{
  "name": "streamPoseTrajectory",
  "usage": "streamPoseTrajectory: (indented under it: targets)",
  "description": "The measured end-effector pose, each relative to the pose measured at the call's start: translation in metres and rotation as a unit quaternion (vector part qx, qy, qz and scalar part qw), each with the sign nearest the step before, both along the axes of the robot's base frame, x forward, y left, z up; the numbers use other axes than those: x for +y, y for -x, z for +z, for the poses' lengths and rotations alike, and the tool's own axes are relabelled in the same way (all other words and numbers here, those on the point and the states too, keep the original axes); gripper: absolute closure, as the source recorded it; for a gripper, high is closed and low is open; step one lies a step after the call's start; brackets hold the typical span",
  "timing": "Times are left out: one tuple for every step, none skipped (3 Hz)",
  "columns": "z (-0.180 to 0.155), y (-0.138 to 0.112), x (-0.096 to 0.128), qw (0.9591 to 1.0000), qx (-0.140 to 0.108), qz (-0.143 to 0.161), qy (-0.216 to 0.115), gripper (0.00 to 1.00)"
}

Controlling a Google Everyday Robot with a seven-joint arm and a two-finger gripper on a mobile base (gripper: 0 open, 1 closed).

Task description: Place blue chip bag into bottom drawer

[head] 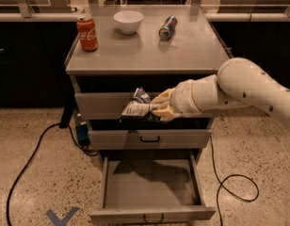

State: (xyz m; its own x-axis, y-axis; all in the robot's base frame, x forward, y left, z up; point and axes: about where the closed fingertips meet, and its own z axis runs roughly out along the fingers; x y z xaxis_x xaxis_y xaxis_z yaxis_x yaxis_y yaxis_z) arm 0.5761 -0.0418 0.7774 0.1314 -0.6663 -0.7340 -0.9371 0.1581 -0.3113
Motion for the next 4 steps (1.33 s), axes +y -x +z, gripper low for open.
streamPoseTrajectory:
  targets:
    - [-0.047, 0.026, -0.008, 0.9993, 0.036, -0.014, 0.003, 1.00]
    - [-0.065, 0.037, -0.012, 0.9980, 0.060, -0.023, -0.005, 1.00]
    - [-0.065, 0.037, -0.012, 0.9980, 0.060, -0.023, -0.005, 1.00]
    - [-0.080, 0.045, -0.008, 0.9978, 0.061, -0.001, -0.027, 1.00]
